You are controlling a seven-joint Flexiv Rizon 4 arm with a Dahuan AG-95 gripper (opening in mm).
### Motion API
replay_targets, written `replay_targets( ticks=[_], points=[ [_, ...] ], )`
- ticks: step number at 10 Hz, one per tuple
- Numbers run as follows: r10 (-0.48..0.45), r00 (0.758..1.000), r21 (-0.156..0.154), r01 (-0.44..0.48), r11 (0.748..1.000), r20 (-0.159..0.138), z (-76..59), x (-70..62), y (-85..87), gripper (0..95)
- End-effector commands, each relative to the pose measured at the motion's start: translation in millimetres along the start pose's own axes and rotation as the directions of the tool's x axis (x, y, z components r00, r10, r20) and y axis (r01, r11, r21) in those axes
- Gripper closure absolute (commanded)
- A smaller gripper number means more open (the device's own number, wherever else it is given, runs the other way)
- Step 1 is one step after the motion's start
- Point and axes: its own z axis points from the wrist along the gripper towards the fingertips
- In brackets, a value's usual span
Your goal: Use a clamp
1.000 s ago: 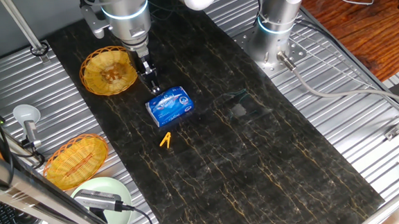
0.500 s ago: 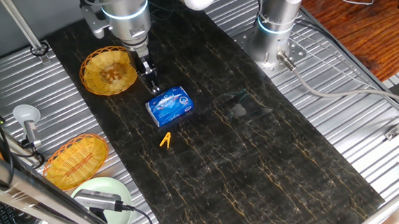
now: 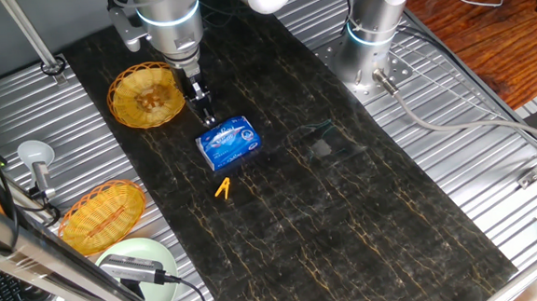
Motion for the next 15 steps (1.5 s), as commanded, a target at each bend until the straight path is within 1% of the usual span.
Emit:
replay_targets(
  ticks=[1,2,8,10,11,12,14,15],
  points=[
    [-0.349,0.936,-0.066,0.351,0.934,0.043,0.0,0.2,-0.1,95.0],
    [-0.352,0.935,-0.055,0.353,0.934,0.034,0.0,0.2,-0.1,95.0],
    [-0.356,0.934,-0.053,0.357,0.933,0.027,0.0,0.2,0.0,95.0],
    [-0.381,0.924,-0.057,0.382,0.922,0.020,0.3,0.0,0.5,95.0],
    [-0.411,0.912,-0.074,0.410,0.909,0.000,1.3,-0.9,2.1,95.0],
    [-0.428,0.904,-0.094,0.425,0.900,-0.009,3.3,-4.5,7.7,95.0],
    [-0.421,0.907,-0.090,0.416,0.905,-0.034,7.5,-15.5,27.3,95.0],
    [-0.435,0.900,-0.089,0.430,0.898,-0.038,10.3,-19.2,28.5,95.0]
  ],
)
